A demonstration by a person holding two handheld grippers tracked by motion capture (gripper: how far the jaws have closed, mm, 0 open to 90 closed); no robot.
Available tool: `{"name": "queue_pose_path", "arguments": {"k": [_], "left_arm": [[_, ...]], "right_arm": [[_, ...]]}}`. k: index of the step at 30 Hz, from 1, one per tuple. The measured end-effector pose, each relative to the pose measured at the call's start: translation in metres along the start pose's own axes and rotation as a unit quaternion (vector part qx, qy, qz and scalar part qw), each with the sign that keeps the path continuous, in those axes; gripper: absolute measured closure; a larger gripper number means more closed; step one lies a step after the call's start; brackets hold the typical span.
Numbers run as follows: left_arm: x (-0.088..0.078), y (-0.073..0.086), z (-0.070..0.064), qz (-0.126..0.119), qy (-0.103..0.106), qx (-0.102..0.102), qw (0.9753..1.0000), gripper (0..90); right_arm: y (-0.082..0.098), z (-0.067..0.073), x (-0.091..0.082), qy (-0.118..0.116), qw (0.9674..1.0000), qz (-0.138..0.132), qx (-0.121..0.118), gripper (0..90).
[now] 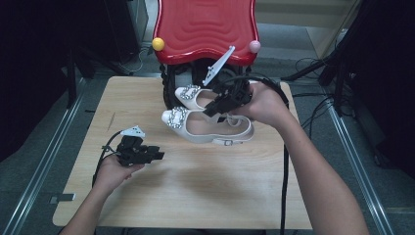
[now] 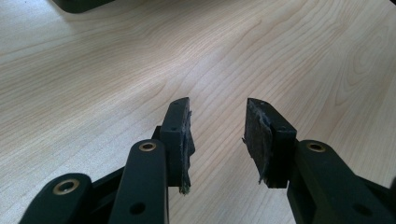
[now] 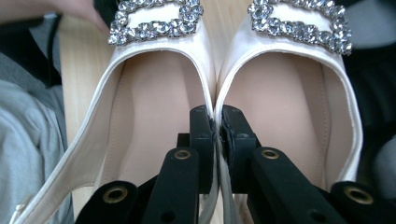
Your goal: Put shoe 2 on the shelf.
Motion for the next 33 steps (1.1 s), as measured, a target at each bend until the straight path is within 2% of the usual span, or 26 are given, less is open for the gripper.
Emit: {"name": "queue_pose_path", "arguments": {"k": [5, 8, 12, 16, 20, 23, 27, 31, 33], "left_arm": [[0.001, 0.001, -0.001, 0.003, 0.001, -0.001, 1.0, 61.3], [0.001, 0.0, 0.0, -0.001, -0.001, -0.001, 1.0, 61.2], [0.0, 0.001, 0.0, 0.002, -0.001, 0.0, 1.0, 61.3], [0.001, 0.001, 0.0, 0.001, 0.001, -0.002, 1.0, 61.3], [0.001, 0.001, -0.001, 0.004, 0.001, 0.002, 1.0, 61.4], [0.002, 0.001, -0.001, 0.004, 0.0, 0.001, 1.0, 61.4], [0.003, 0.002, -0.001, 0.005, 0.002, 0.0, 1.0, 61.4], [0.004, 0.003, -0.002, 0.007, 0.003, 0.001, 1.0, 61.4], [0.004, 0.003, -0.002, 0.007, 0.003, 0.004, 1.0, 61.4]], "right_arm": [[-0.023, -0.004, -0.019, -0.005, 0.9998, -0.021, -0.003, 86.0], [-0.037, -0.007, -0.03, -0.002, 0.9991, -0.038, -0.016, 86.0], [-0.055, -0.015, -0.045, 0.008, 0.9982, -0.059, -0.001, 86.0], [-0.072, -0.025, -0.062, 0.025, 0.9957, -0.088, 0.015, 86.0], [-0.088, -0.04, -0.076, 0.053, 0.9902, -0.124, 0.036, 86.0], [-0.097, -0.053, -0.082, 0.075, 0.9835, -0.153, 0.062, 86.0], [-0.107, -0.073, -0.085, 0.109, 0.9708, -0.182, 0.112, 86.0], [-0.114, -0.094, -0.085, 0.143, 0.9534, -0.21, 0.163, 86.1], [-0.117, -0.105, -0.085, 0.16, 0.9412, -0.225, 0.194, 86.1]]}}
Point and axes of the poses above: each handheld gripper's, and its own axes: x roughly forward along the jaws, y roughly out of its underside, z roughly to its left, the point moved 10 cm from there along x, roughly forward along the jaws, and after that the axes turned 11 degrees about -z, right-handed, at the moved point
